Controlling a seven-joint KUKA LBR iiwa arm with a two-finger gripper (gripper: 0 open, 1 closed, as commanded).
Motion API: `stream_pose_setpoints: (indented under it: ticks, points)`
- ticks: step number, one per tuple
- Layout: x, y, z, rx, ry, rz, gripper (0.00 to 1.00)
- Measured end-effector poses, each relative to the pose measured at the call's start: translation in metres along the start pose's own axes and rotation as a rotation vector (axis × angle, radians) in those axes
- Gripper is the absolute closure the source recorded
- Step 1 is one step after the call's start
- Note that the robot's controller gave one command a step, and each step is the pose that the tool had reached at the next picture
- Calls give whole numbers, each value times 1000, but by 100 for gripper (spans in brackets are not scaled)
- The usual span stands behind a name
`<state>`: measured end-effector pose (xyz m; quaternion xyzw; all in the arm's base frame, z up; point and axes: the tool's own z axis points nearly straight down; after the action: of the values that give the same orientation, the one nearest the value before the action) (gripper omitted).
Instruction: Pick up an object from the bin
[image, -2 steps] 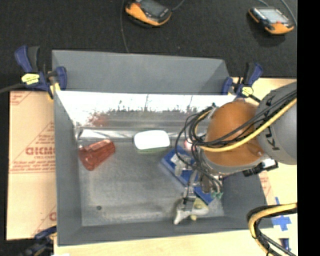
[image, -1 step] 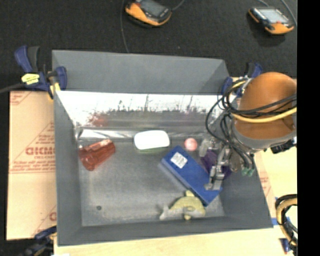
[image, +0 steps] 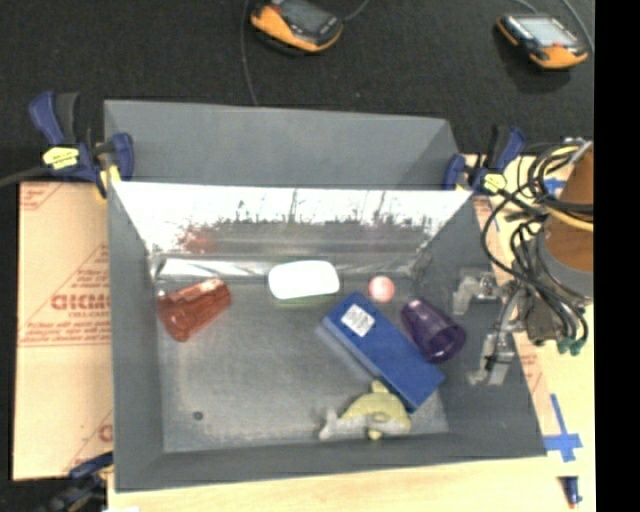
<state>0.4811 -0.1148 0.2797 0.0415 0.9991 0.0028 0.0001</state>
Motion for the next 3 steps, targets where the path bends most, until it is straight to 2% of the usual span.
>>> stream_pose_setpoints:
  ticks: [1,2,3]
  points:
    - [0,56,70,-1,-2,-1,0]
    - [13,87,109,6,-17,-7,0]
    - [16,107,184,0,1,-4,0]
